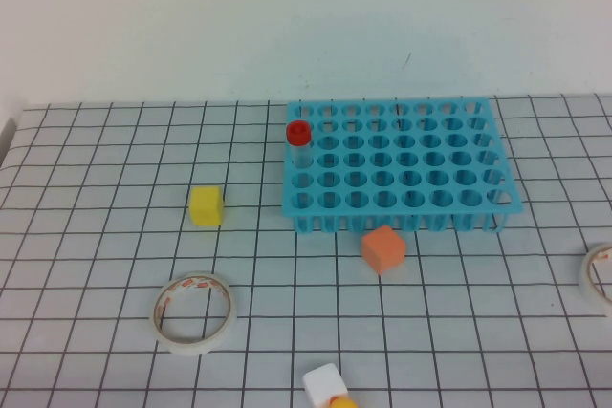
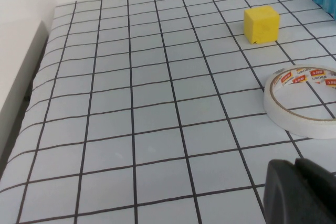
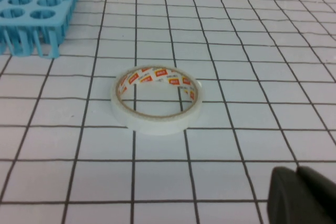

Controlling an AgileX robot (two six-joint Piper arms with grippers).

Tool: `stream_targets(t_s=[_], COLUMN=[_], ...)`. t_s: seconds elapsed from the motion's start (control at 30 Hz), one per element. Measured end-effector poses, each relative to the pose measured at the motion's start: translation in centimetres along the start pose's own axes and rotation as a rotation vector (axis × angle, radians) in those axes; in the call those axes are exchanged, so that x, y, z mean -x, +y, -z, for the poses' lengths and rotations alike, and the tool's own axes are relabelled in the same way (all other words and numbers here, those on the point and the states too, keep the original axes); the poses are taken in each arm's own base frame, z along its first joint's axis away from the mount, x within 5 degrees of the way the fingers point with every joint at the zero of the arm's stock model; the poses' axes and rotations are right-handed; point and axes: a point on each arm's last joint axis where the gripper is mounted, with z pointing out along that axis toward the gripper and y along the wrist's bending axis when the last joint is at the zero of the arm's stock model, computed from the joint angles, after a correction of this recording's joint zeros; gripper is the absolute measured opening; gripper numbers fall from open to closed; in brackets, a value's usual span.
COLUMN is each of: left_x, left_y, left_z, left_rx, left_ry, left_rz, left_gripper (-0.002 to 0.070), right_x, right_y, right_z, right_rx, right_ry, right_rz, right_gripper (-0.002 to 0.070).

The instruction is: Place the test tubes

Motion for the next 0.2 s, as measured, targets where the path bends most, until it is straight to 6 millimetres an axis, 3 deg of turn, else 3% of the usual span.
stream_targets(t_s=[0.2], left_x=[0.0], left_y=[0.0], left_z=[0.0], left_rx=[0.0], left_ry=[0.0], left_rz=[0.0], left_gripper=[-0.0001], right_x=[0.01], right_y=[0.14], right_z=[0.0], right_rx=[0.026], right_ry=[-0.003], right_rz=[0.068], right_gripper=[-0.0001])
